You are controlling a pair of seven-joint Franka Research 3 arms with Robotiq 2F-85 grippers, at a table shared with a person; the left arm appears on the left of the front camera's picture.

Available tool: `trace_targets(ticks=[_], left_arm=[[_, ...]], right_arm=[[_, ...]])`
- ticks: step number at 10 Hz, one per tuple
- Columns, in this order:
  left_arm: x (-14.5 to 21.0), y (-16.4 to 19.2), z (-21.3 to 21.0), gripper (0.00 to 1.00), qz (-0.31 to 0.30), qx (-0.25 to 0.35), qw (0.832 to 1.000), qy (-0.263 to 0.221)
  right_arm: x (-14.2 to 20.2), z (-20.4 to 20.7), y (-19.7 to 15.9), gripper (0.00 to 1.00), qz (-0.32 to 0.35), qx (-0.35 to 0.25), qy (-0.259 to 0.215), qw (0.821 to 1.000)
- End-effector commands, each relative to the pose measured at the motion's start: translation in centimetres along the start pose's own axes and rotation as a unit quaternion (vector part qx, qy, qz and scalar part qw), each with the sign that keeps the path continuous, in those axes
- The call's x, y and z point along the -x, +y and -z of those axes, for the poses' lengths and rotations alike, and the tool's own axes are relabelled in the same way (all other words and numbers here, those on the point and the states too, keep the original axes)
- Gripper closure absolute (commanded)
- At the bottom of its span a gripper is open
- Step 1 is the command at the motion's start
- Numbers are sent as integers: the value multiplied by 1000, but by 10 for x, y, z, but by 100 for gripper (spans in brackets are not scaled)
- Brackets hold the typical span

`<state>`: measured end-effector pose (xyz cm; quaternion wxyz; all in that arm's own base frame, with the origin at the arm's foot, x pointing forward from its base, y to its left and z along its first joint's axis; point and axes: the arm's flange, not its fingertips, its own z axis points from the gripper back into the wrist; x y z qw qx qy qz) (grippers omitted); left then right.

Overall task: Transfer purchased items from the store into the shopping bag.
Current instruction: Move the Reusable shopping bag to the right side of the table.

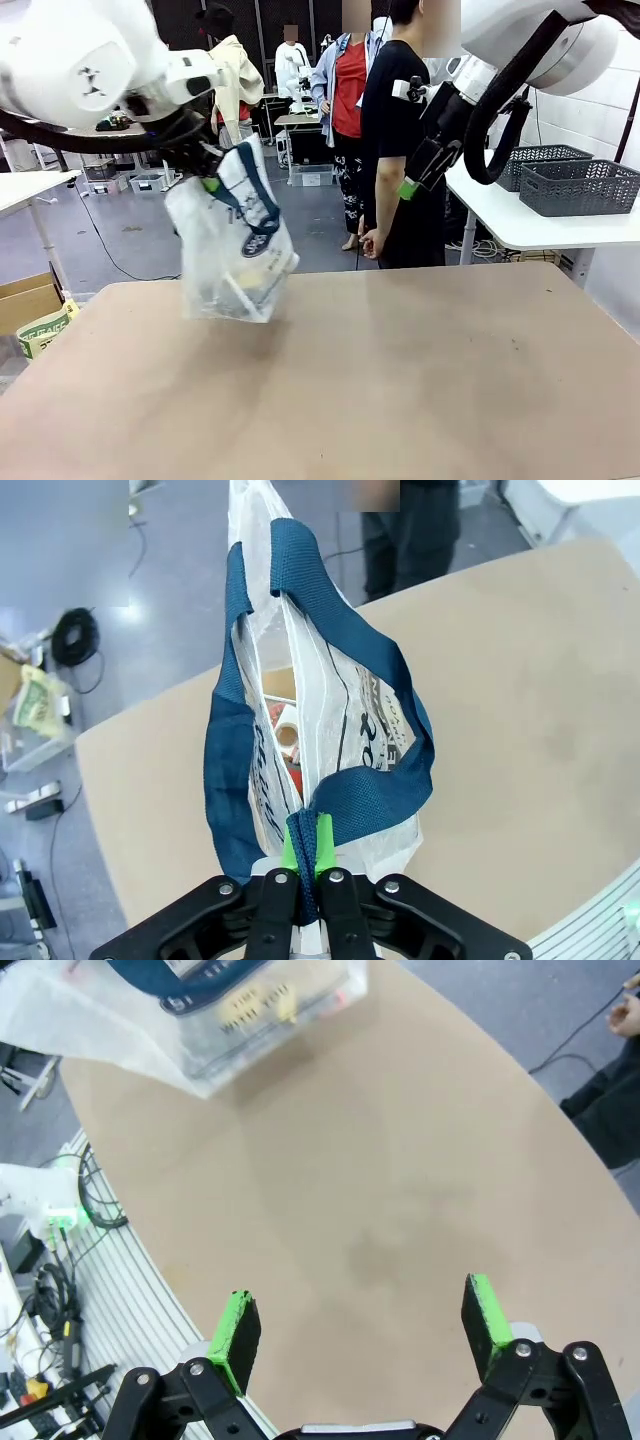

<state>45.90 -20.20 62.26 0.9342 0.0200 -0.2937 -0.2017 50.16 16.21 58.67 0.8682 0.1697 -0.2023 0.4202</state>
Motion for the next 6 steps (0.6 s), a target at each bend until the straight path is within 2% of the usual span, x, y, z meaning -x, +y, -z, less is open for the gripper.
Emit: trace_targets(ticks=[1, 4, 6], left_arm=[[36, 52, -12, 100, -6, -42, 998, -37], [85, 116, -4, 100, -24, -50, 997, -54], [116, 149, -5, 100, -31, -75, 996, -33]], right_arm=[[-1, 0, 1, 0, 8, -3, 3, 1000], [-1, 0, 1, 0, 8, -3, 3, 1000], [-1, 0, 1, 0, 8, -3, 3, 1000]])
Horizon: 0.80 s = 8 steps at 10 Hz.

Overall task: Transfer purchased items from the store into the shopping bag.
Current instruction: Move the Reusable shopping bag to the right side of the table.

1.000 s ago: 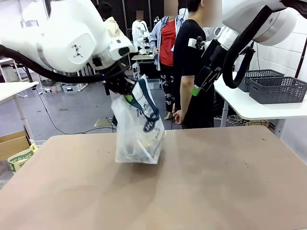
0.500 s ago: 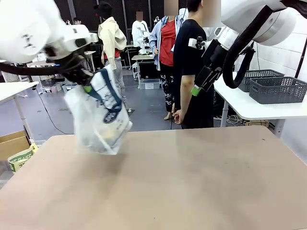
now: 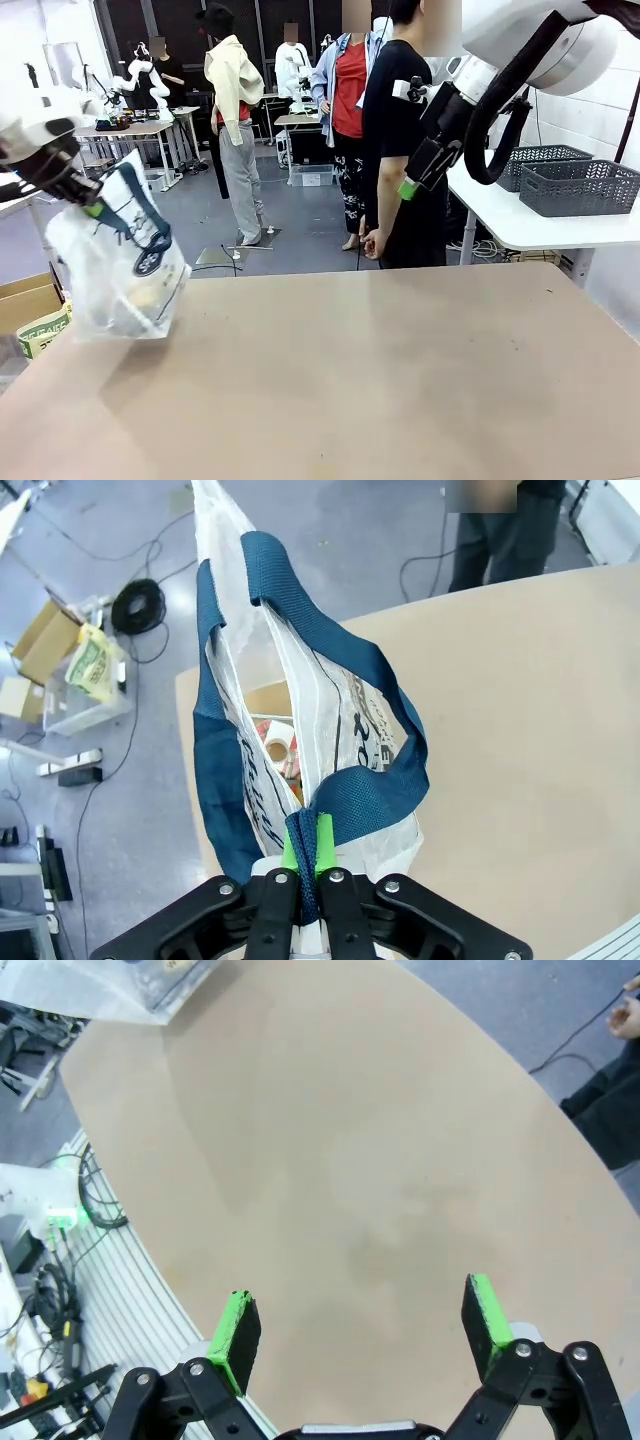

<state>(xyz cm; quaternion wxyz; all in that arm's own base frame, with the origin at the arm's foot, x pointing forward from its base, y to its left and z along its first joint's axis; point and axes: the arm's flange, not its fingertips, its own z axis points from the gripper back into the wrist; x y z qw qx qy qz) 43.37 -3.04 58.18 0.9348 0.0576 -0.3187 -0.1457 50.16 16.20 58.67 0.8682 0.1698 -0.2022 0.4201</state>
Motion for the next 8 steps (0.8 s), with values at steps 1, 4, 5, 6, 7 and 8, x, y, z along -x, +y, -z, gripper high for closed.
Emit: trace_targets(ticks=[1, 4, 5, 6, 7, 8], left_arm=[[19, 22, -11, 100, 0, -20, 1000, -23], [42, 39, -1, 100, 8, -24, 1000, 3], [49, 42, 2, 100, 7, -28, 1000, 10], [58, 47, 6, 100, 1, -17, 1000, 11], [65, 48, 11, 100, 2, -3, 1000, 20], [69, 48, 15, 100, 7, -2, 1000, 26]], right_arm=[[-1, 0, 1, 0, 7, -3, 2, 1000], [-1, 0, 1, 0, 7, -3, 2, 1000], [-1, 0, 1, 0, 7, -3, 2, 1000], [-1, 0, 1, 0, 7, -3, 2, 1000], [-1, 0, 1, 0, 7, -3, 2, 1000], [-1, 0, 1, 0, 7, -3, 2, 1000]])
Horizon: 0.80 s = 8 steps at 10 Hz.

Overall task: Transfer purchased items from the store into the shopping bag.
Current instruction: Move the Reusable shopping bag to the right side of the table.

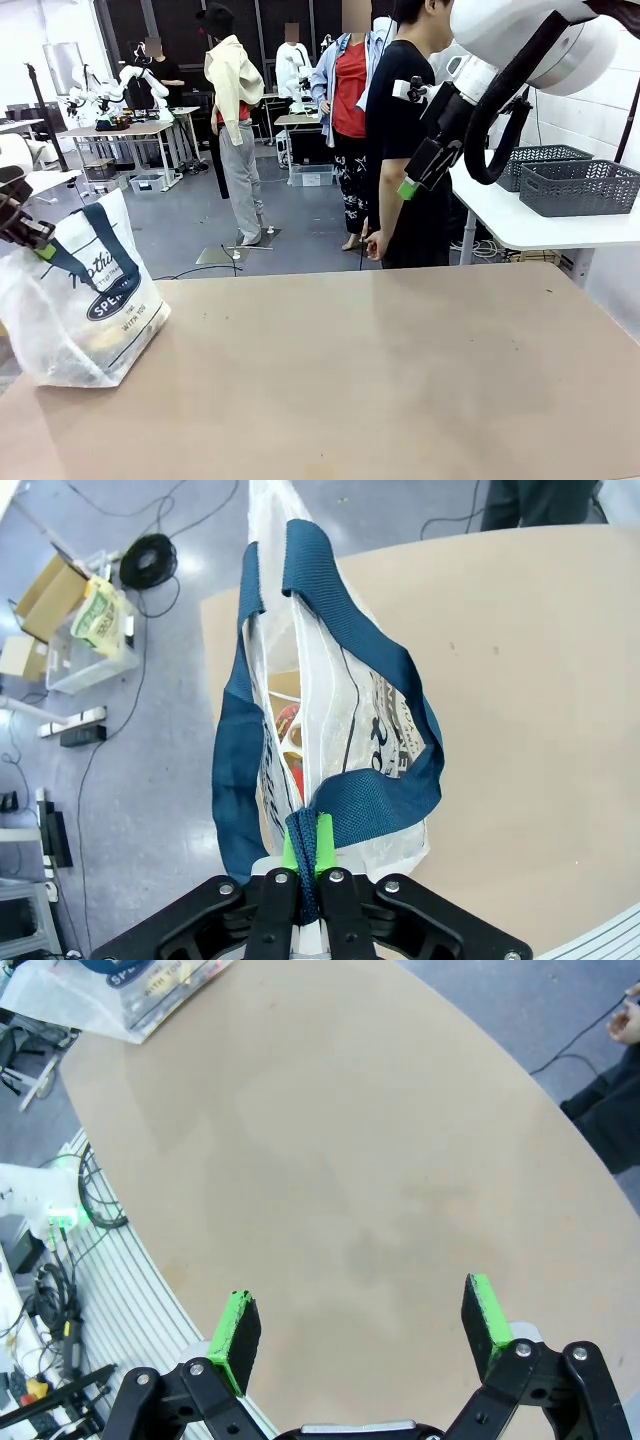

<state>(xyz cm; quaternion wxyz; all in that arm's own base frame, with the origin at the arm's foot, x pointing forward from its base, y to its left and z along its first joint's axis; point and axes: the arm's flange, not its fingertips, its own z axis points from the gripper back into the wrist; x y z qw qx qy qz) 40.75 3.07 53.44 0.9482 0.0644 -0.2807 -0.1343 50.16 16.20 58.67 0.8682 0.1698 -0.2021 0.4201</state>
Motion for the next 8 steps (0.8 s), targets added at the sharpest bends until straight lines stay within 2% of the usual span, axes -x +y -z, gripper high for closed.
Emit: trace_targets(ticks=[1, 2, 3, 7, 8], left_arm=[[7, 6, -4, 100, 12, -1, 1000, -12], [7, 2, -2, 100, -7, 12, 1000, -17], [4, 1, 2, 100, 1, 1, 1000, 3], [4, 1, 2, 100, 1, 1, 1000, 3], [4, 0, 2, 88, 0, 3, 1000, 3]], right_arm=[[-1, 0, 1, 0, 7, -3, 2, 1000], [-1, 0, 1, 0, 7, -3, 2, 1000], [-1, 0, 1, 0, 7, -3, 2, 1000], [-1, 0, 1, 0, 7, -3, 2, 1000], [-1, 0, 1, 0, 7, -3, 2, 1000]])
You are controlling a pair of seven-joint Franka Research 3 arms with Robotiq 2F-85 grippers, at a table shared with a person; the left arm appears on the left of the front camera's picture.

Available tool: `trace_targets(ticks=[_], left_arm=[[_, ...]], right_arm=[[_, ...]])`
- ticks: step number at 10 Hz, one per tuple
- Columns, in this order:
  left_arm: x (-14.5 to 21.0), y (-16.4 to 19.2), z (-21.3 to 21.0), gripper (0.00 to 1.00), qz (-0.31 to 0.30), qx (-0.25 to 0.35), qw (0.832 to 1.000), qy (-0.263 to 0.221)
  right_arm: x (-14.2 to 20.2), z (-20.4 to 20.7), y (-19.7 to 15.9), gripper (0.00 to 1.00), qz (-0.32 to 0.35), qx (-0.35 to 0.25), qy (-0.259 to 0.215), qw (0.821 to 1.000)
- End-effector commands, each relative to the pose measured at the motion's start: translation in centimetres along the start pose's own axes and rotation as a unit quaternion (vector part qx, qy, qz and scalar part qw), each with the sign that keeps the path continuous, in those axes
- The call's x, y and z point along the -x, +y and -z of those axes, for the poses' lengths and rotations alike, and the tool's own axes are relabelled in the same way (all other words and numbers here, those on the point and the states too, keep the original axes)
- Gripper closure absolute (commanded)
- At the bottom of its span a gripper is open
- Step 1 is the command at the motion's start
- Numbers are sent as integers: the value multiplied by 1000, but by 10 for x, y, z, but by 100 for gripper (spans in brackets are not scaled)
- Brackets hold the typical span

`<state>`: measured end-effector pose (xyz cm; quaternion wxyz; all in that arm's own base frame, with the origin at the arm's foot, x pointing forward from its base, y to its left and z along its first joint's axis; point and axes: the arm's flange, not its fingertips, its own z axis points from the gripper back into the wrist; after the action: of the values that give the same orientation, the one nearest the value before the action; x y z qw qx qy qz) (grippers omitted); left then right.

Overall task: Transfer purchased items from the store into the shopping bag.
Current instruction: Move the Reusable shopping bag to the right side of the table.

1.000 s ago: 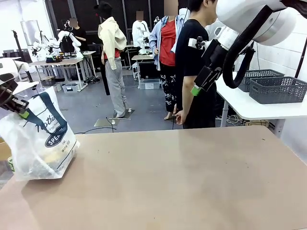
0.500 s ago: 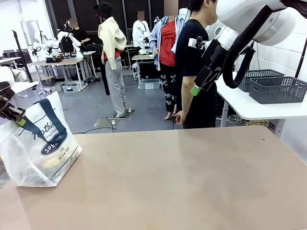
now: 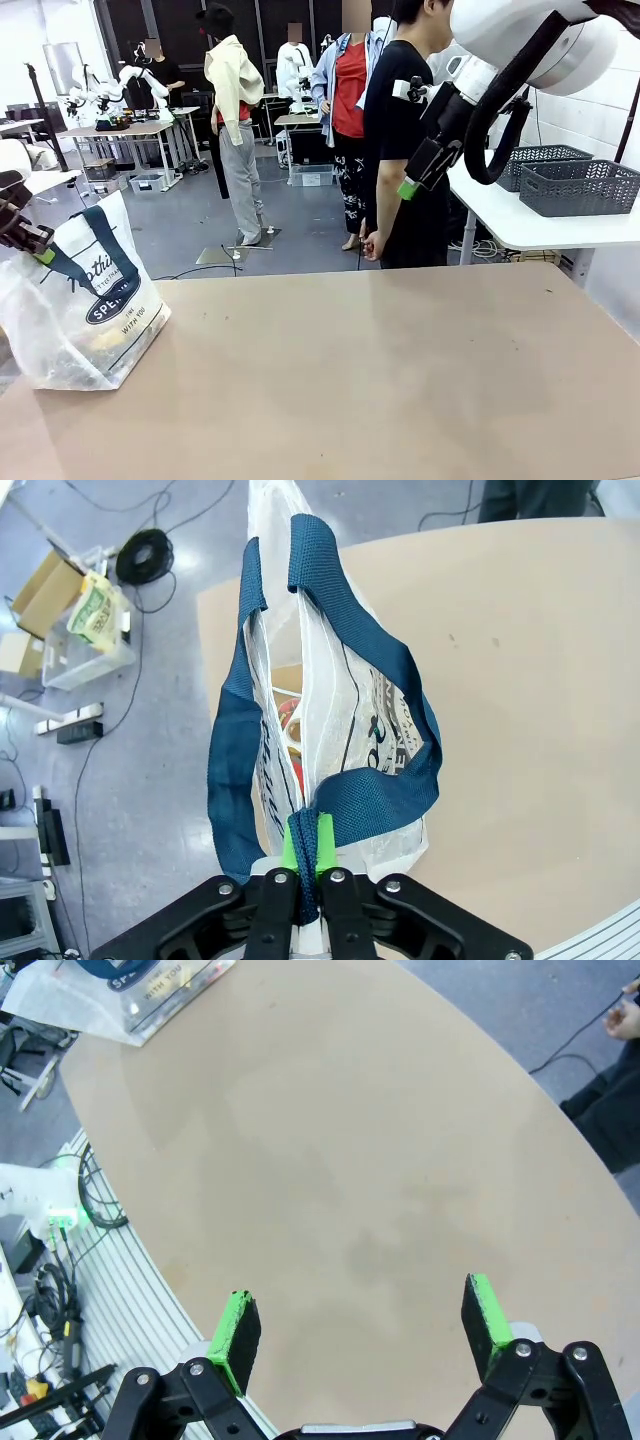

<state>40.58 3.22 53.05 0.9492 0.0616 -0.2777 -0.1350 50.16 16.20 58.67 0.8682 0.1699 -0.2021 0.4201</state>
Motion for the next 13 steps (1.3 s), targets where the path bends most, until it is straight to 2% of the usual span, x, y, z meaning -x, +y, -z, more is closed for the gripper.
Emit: trace_targets(ticks=[1, 4, 5, 13], left_arm=[[-3, -6, 3, 69, 14, -6, 1000, -1], [-7, 0, -5, 10, 17, -21, 1000, 6], [-8, 2, -9, 0, 17, -25, 1000, 2], [-6, 3, -25, 0, 23, -23, 999, -4]], right_arm=[[-1, 0, 1, 0, 7, -3, 2, 1000], [-1, 0, 1, 0, 7, -3, 2, 1000], [-1, 0, 1, 0, 7, -3, 2, 1000], [-1, 0, 1, 0, 7, -3, 2, 1000]])
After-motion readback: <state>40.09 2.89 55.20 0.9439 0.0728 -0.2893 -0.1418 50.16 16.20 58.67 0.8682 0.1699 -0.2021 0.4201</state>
